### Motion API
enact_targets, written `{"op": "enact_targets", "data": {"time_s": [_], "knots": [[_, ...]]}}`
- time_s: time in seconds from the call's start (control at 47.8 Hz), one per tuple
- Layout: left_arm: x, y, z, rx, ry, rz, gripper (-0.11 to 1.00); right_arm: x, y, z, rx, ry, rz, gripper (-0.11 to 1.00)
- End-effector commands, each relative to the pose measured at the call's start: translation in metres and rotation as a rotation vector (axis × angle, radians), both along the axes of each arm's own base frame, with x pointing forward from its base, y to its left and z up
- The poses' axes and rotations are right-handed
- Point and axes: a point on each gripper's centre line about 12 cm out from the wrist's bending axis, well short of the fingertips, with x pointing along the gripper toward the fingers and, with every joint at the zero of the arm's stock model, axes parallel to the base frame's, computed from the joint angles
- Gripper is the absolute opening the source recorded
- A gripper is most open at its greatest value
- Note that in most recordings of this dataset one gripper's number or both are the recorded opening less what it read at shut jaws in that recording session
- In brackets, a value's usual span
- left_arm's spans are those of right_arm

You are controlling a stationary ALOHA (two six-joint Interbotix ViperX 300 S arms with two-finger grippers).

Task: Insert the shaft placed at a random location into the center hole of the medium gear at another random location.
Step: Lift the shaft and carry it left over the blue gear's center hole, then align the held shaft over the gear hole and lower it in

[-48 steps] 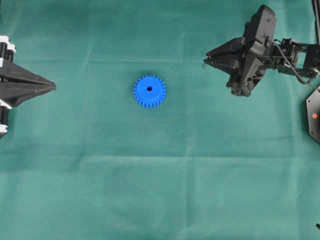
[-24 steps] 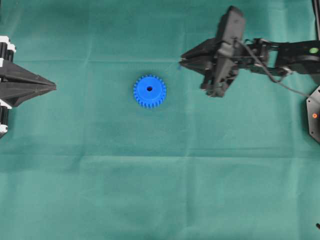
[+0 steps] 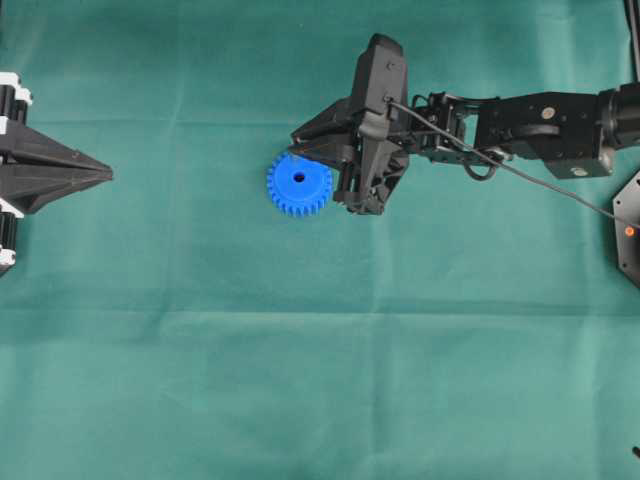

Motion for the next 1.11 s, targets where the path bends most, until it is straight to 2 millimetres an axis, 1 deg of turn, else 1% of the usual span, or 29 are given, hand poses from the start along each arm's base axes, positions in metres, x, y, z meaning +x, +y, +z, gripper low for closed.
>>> {"op": "enact_targets", "data": {"time_s": [0.0,0.146,0.272,0.523,0.648,0.941,1.087], "knots": [[0.002,0.000,0.011,0.000,-0.028,0.001,0.00,0.007,-0.001,0.016,-0.014,-0.046,0.002,0.13],[0.002,0.001,0.011,0.002,-0.026,0.003,0.00,0.006,-0.001,0.014,-0.009,-0.040,0.000,0.13],[0.002,0.001,0.011,0.000,-0.028,0.003,0.00,0.007,-0.001,0.008,-0.005,-0.030,-0.002,0.13],[0.002,0.000,0.011,0.002,-0.026,0.001,0.00,0.012,0.001,-0.014,0.007,0.013,0.001,0.13],[0.002,0.001,0.011,0.002,-0.026,0.003,0.00,0.013,0.001,-0.022,0.015,0.026,-0.003,0.13],[0.002,0.000,0.011,0.002,-0.026,0.001,0.00,0.013,0.001,-0.021,0.018,0.022,-0.005,0.13],[0.002,0.000,0.011,-0.002,-0.028,0.001,0.00,0.012,0.001,-0.015,0.017,0.008,-0.005,0.13]]}}
